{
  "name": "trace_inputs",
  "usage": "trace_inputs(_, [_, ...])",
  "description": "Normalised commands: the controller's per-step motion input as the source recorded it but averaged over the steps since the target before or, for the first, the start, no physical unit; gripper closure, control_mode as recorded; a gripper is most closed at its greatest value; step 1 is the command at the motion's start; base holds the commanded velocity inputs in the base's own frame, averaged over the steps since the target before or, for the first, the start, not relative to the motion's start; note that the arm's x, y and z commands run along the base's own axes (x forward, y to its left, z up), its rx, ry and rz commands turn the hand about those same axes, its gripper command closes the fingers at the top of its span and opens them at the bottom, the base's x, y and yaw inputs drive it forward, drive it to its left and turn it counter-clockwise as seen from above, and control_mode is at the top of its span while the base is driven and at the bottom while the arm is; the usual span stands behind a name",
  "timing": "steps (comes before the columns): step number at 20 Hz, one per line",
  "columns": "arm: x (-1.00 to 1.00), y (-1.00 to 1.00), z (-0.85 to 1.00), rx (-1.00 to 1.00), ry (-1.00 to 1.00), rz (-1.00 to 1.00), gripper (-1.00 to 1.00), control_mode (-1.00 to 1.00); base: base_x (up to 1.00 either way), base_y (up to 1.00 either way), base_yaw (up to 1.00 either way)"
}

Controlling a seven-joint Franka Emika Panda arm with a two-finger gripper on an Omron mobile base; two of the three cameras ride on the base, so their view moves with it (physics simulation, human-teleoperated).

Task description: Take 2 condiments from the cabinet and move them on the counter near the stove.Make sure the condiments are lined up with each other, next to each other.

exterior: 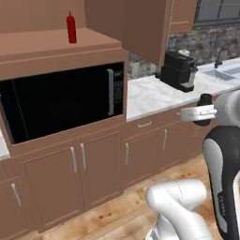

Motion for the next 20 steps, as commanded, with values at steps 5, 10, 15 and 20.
trace_inputs(5, [0.0,0.0,0.0,0.0,0.0,0.0,1.0,1.0,-0.16,0.0,-0.99])
trace_inputs(10, [0.0,0.0,0.0,0.0,0.0,0.0,1.0,1.0,0.0,0.0,-1.0])
trace_inputs(15, [0.0,0.0,0.0,0.0,0.0,0.0,1.0,1.0,0.15,0.13,-0.92])
trace_inputs(20, [0.0,0.0,0.0,0.0,0.0,0.0,1.0,1.0,0.82,0.54,-0.48])
